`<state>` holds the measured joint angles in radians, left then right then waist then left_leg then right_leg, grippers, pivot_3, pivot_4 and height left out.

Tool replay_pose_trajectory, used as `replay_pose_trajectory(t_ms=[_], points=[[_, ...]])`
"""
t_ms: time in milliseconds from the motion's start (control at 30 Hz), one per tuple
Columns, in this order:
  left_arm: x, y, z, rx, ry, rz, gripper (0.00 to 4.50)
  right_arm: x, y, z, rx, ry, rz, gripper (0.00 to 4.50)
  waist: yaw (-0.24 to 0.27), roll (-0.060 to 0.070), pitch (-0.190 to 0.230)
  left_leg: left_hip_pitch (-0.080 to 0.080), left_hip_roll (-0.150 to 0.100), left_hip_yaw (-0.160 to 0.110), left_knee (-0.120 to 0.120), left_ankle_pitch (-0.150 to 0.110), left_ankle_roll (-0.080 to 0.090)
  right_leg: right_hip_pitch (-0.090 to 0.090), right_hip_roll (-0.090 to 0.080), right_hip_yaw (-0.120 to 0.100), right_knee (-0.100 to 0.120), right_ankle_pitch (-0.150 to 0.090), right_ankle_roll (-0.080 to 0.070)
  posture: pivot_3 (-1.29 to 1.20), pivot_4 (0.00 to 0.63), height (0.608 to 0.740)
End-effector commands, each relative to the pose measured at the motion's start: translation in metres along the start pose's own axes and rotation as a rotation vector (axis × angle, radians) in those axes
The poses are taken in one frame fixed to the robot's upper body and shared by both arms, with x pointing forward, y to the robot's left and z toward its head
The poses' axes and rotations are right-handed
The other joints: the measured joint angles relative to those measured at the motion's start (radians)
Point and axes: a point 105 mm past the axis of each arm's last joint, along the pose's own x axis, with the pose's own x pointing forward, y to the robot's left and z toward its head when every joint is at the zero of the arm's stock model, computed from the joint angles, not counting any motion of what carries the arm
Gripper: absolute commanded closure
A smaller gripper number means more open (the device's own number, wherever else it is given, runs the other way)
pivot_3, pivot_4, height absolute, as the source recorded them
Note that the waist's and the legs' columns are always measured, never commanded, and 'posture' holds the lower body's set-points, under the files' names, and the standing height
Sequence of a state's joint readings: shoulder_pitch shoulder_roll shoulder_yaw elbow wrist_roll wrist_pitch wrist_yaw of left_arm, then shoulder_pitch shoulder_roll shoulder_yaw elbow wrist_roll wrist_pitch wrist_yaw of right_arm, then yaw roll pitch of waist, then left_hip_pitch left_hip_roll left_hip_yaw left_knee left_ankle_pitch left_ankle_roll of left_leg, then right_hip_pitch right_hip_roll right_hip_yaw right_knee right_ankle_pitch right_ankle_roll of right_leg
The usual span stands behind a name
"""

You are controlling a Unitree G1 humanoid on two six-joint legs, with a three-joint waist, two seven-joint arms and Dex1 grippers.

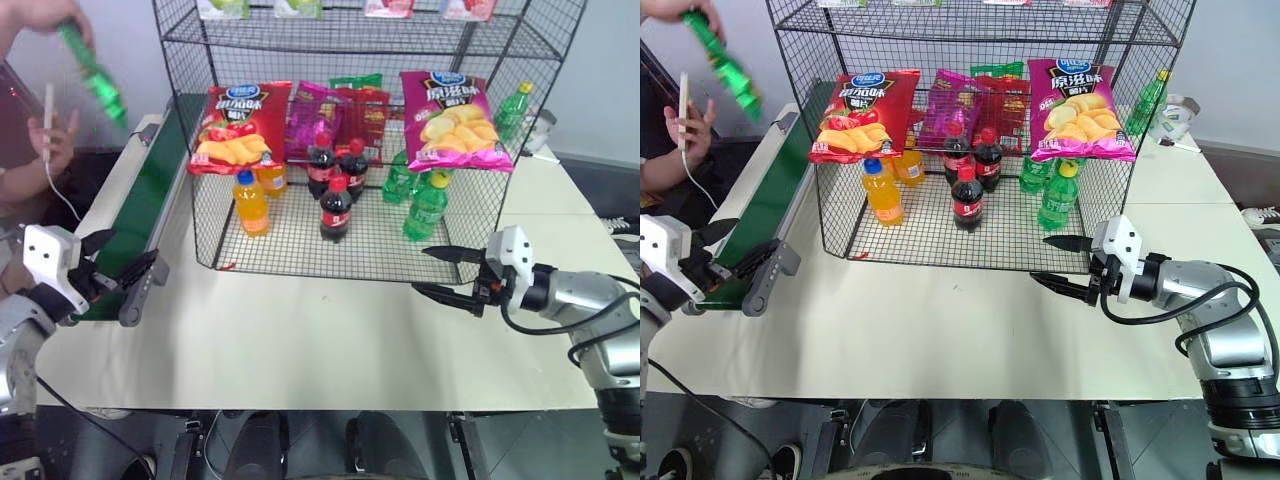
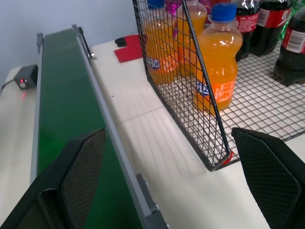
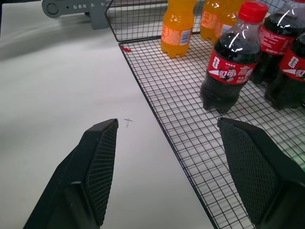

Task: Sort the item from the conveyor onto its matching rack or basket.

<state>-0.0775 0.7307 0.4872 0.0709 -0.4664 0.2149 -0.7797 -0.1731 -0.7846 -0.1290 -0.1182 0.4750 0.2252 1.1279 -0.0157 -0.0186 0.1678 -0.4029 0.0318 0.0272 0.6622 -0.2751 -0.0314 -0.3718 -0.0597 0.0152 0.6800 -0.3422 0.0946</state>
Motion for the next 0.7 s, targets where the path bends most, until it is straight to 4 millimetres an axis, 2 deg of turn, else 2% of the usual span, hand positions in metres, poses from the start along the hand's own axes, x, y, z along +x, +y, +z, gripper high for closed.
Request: replay_pose_trajectory(t_ms=[33,133,233,300,500,600,700], points=[[0.001,0.021,0.025,-0.032,-0.104,0.135,0.00,0.001,-0.001,0.010,-0.041,-0.029,0.006,1.04,0.003,0.000,0.000,0.000,0.000,0.000,0.000,0.000,0.000,0.000,0.000,0.000,0.000,0.000,0.000,0.00,0.150,0.739],[0.002,0.022,0.021,-0.060,-0.074,0.150,0.00,0.002,-0.002,0.011,-0.046,-0.036,0.012,1.04,0.000,0.000,0.000,0.000,0.000,0.000,0.001,0.000,0.000,0.000,0.000,0.000,0.000,0.000,0.000,0.00,0.150,0.739],[0.002,0.006,0.017,-0.146,-0.027,0.009,0.00,0.003,-0.003,0.012,-0.049,-0.043,0.015,1.04,-0.006,0.000,0.000,0.000,0.000,0.000,0.001,0.000,0.001,-0.001,0.000,0.000,0.000,0.000,0.000,0.00,0.150,0.739],[-0.001,0.000,0.023,-0.188,-0.055,-0.051,0.00,0.004,-0.003,0.013,-0.049,-0.046,0.017,1.04,-0.005,0.000,0.000,0.000,0.000,0.000,0.001,0.000,0.001,-0.001,0.001,0.000,0.001,0.000,0.000,0.00,0.150,0.739],[-0.008,-0.001,0.021,-0.093,-0.056,-0.047,0.00,0.009,0.000,0.019,-0.053,-0.051,0.029,1.04,0.000,0.000,0.000,-0.001,0.000,0.000,0.001,0.000,0.000,0.000,0.000,0.000,0.001,0.000,0.000,0.00,0.150,0.739],[-0.013,-0.008,0.018,-0.175,-0.055,-0.105,0.00,0.012,0.002,0.024,-0.055,-0.056,0.040,1.04,-0.001,0.000,0.000,-0.001,0.000,0.000,0.001,0.000,0.000,-0.001,0.000,0.000,0.001,0.000,0.000,0.00,0.150,0.739],[-0.015,-0.007,0.017,-0.175,-0.050,-0.096,0.00,0.015,0.002,0.031,-0.051,-0.075,0.048,1.04,-0.002,0.000,0.000,-0.001,0.000,0.000,0.001,0.000,0.000,-0.001,0.000,0.000,0.001,0.000,0.000,0.00,0.150,0.739]])
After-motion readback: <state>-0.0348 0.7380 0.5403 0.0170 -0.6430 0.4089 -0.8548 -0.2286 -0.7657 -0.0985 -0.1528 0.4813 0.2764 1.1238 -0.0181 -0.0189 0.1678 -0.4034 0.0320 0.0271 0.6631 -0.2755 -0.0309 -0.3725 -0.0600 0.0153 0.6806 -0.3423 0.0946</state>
